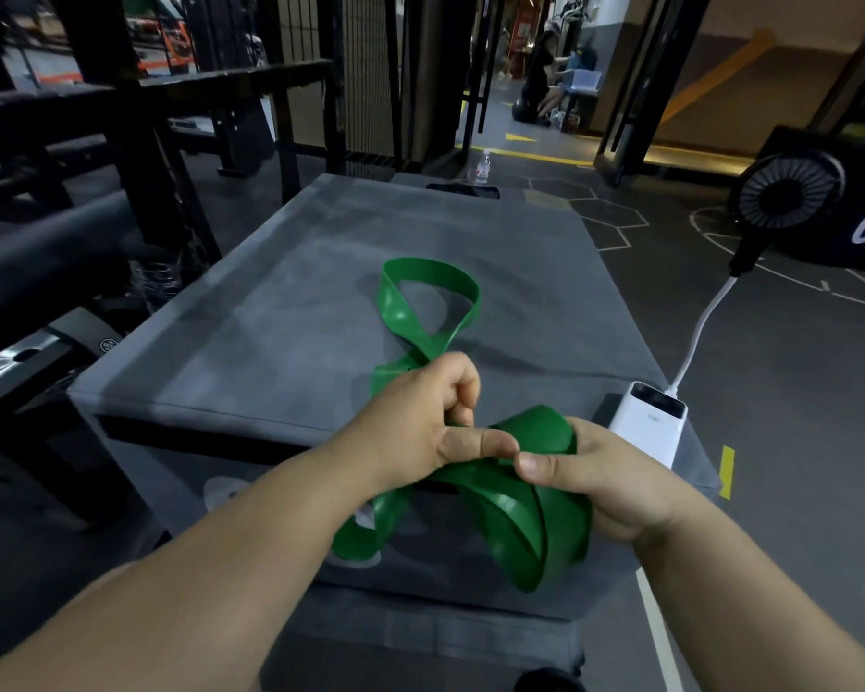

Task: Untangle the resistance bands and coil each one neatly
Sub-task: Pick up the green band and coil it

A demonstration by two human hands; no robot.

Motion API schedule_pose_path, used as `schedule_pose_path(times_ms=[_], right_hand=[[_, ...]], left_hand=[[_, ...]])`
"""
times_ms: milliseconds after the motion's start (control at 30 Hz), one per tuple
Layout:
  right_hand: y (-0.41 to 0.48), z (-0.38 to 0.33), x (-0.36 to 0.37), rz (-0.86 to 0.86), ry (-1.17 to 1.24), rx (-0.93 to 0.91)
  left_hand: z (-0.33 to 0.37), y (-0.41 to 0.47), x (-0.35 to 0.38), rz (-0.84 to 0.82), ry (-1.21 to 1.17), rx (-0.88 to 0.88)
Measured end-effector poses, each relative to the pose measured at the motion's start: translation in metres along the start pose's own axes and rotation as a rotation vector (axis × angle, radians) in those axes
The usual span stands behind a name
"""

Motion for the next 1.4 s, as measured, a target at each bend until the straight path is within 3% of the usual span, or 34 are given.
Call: schedule_pose_path(times_ms=[100, 233, 367, 500, 600, 800, 933, 1033, 1200, 1333, 1400], right_hand=[[0.001, -0.002, -0.004, 0.053, 0.108, -0.029], [-0.002, -0.010, -0.016, 0.168, 0.271, -0.091], [-0.006, -0.018, -0.025, 0.224, 0.352, -0.106], [-0.008, -0.012, -0.021, 0.124, 0.297, -0.024], [-0.008, -0.008, -0.018, 0.058, 0.263, 0.008], [-0.006, -0.012, -0.035, 0.228, 0.290, 0.015], [-0.006, -0.006, -0.036, 0.351, 0.187, 0.057], [-0.005, -0.005, -0.033, 0.361, 0.098, 0.076], [-0.003, -0.007, -0.044, 0.441, 0.310, 0.080], [0.004, -0.002, -0.048, 0.433, 0.298, 0.071], [0.008, 0.004, -0.036, 0.350, 0.300, 0.085]], left_hand=[[-0.013, 0.001, 0.004, -0.012, -0.046, -0.037], [-0.028, -0.002, 0.008, -0.222, -0.002, -0.096], [-0.028, 0.002, 0.000, -0.113, -0.002, -0.079], [-0.018, 0.004, -0.008, -0.046, -0.150, -0.002], [-0.010, 0.000, -0.008, -0.118, -0.142, 0.025], [-0.005, 0.001, -0.014, -0.097, -0.135, 0.056], [-0.002, 0.002, -0.025, -0.086, -0.327, 0.036], [-0.001, 0.002, -0.030, -0.174, -0.509, -0.027], [0.004, -0.012, -0.023, -0.486, -0.271, -0.056], [0.011, -0.016, -0.011, -0.523, -0.132, -0.011], [0.016, -0.017, -0.002, -0.523, -0.092, 0.022]])
Point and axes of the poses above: each hand's wrist, its own y-axis towards the middle knuckle, its own x-axis out of the palm, z = x × y, the point moved 6 cm from there along y, towards the middle knuckle, and after that the axes turned 11 degrees about z, right-handed, at the moved point
